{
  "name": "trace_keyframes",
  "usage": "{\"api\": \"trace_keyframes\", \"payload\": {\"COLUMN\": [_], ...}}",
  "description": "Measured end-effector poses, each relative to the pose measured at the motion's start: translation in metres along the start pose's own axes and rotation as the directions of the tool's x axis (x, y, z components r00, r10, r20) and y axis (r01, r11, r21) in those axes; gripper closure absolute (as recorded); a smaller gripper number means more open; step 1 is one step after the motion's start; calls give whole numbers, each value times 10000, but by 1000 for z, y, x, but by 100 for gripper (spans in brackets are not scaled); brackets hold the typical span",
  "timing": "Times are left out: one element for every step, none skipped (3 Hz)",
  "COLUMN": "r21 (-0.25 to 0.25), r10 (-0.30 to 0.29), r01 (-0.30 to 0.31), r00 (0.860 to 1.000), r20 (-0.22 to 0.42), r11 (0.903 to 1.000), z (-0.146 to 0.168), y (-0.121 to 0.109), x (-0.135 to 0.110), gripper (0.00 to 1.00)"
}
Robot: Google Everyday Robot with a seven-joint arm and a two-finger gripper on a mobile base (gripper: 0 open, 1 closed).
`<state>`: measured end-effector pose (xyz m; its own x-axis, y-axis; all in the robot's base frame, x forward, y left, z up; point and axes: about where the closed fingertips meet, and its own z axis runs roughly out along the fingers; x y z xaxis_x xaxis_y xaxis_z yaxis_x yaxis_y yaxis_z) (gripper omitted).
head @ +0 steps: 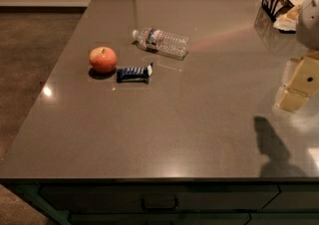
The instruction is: Pick water bottle
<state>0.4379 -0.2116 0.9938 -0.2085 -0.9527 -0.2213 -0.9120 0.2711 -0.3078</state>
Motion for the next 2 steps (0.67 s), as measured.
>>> {"api": "trace_keyframes", "payload": {"r21": [10,-206], "r10": [0,58], "r01": [0,-55], "r00": [10000,9999], "r20": [5,159], "r11": [10000,9998], "z": [0,7], "y": [0,-4], "x": [0,-10], "gripper": [0,0]}}
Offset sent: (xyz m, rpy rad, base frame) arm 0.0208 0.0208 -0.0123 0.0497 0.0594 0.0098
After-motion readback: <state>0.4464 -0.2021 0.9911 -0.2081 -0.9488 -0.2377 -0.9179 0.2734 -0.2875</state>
